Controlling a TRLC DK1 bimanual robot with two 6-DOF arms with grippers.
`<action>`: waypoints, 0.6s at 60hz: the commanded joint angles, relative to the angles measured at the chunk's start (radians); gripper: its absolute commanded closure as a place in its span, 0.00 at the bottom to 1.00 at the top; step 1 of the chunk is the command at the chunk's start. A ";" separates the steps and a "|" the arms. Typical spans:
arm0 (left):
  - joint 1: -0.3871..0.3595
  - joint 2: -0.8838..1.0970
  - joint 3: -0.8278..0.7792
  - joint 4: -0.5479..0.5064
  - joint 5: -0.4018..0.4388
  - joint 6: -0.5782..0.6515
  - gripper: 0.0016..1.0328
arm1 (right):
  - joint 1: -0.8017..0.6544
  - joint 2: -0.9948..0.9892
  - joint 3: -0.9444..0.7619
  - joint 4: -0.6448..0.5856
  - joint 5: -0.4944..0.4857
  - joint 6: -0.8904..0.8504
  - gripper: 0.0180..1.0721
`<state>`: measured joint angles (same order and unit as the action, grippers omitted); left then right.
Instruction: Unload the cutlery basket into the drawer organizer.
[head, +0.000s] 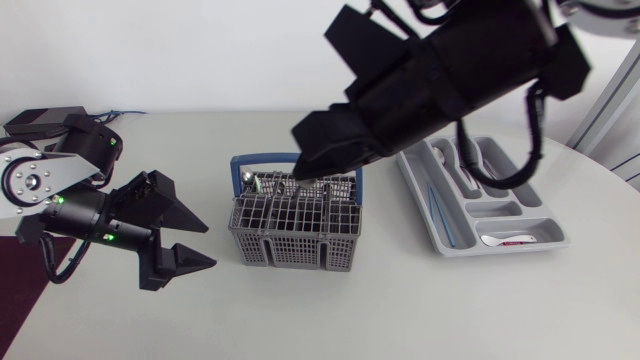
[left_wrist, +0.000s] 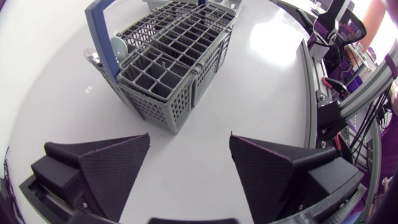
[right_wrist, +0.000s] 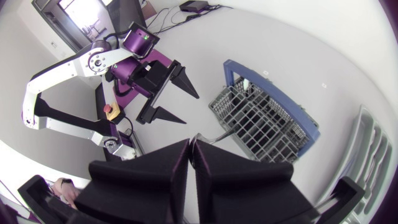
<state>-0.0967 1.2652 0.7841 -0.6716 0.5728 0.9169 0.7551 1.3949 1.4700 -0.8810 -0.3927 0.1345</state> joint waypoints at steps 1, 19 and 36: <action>-0.003 -0.001 -0.013 -0.008 0.019 0.005 0.05 | -0.042 -0.050 -0.004 -0.061 -0.002 -0.042 0.90; -0.006 0.000 -0.020 -0.008 0.019 0.002 0.05 | -0.366 -0.177 -0.125 -0.219 0.022 -0.187 0.90; -0.008 -0.001 -0.031 -0.016 0.018 0.004 0.05 | -0.662 -0.218 -0.252 -0.253 0.035 -0.329 0.91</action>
<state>-0.0971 1.2652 0.7841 -0.6750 0.5728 0.9169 0.1577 1.1896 1.2644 -1.1191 -0.3626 -0.1368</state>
